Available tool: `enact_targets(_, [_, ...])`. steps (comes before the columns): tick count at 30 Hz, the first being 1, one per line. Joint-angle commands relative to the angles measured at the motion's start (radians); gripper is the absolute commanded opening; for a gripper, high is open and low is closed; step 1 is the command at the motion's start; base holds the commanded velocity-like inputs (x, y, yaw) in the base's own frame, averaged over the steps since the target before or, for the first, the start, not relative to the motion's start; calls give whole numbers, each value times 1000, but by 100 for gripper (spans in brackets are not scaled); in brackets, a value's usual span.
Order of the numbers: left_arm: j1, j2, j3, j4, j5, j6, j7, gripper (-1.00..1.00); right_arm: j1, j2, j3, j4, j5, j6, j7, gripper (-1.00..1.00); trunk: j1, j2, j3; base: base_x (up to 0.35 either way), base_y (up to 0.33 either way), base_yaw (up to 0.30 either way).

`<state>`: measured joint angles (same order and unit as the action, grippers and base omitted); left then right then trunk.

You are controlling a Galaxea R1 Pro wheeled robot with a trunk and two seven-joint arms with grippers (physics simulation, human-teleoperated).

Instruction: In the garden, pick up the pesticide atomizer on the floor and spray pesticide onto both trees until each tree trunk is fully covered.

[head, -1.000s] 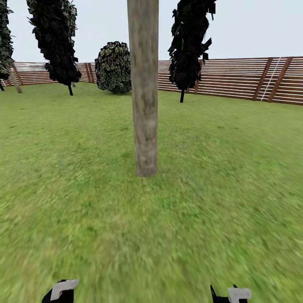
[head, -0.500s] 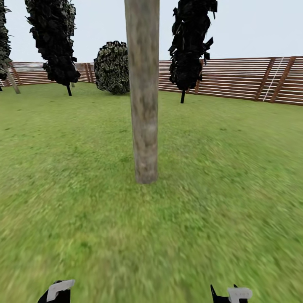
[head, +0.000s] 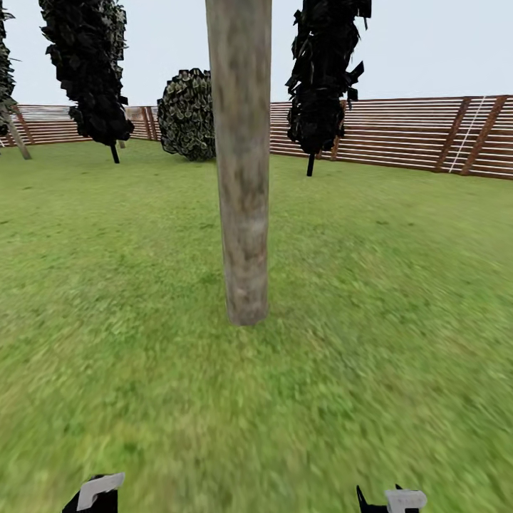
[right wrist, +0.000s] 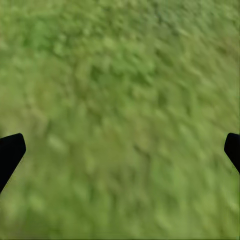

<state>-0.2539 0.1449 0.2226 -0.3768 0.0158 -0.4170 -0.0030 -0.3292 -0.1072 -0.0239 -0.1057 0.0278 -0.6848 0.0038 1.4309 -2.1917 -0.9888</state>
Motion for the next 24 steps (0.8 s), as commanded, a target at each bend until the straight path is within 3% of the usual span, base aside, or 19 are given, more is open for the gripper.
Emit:
enact_targets(1, [1,-1,1,-1,1,-3,2,-100,-1,2,-2,7,3,-3,0,100,0,0,-1,332,0,0])
enact_targets(14, [4,-8,-3,12,-3,-3,-1,-100,-1,29,-2,15,2,-3,-9,100,0,0,-1,332,0,0])
enact_targets(24, [4,1,1,15,0,-3,-4,-100,-1,31,0,15,3,-1,2,100,0,0,-1,336,0,0])
